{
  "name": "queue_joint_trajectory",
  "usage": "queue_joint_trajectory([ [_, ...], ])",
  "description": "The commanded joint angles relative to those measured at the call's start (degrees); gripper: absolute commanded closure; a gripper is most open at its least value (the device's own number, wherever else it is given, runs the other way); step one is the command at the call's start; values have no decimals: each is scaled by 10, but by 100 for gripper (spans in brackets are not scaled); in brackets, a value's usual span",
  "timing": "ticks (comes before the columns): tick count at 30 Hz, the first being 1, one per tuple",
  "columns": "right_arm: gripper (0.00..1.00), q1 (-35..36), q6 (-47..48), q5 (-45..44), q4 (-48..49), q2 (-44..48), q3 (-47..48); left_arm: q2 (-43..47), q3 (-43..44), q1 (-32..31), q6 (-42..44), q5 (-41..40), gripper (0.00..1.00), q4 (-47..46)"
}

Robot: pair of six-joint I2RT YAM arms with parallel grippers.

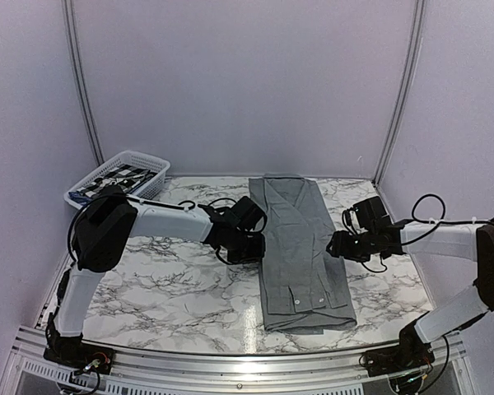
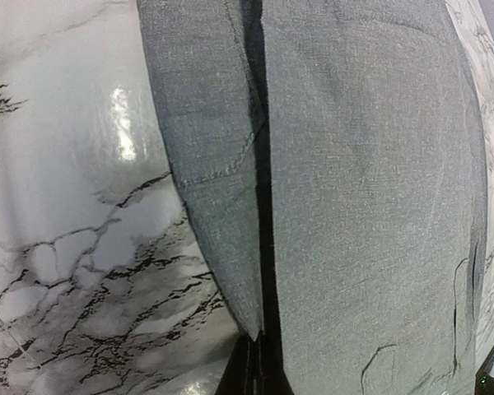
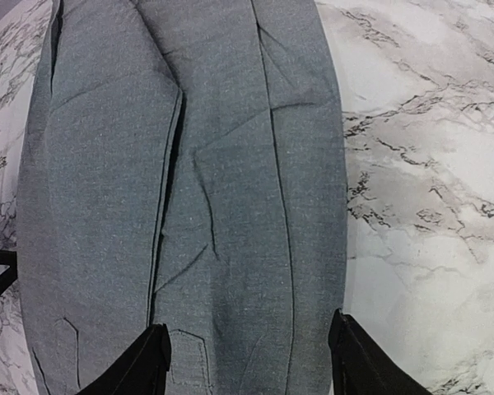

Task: Fold and stack the long sleeve shirts
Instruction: Move the rectangle-folded shirt to the center of the board.

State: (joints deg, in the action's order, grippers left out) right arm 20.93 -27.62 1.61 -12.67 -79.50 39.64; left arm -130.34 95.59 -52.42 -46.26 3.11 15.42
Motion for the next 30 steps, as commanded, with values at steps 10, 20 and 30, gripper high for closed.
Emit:
queue_joint_trajectory([
  [10, 38, -5, 16, 22, 50, -103, 63, 84, -156, 69, 7, -41, 100, 1],
  [20, 41, 0, 19, 45, 66, -238, 183, 162, -279, 86, -2, -43, 100, -37],
  [30, 64, 1, 12, 54, 57, -360, 307, 190, -329, 86, -23, -33, 100, -71],
])
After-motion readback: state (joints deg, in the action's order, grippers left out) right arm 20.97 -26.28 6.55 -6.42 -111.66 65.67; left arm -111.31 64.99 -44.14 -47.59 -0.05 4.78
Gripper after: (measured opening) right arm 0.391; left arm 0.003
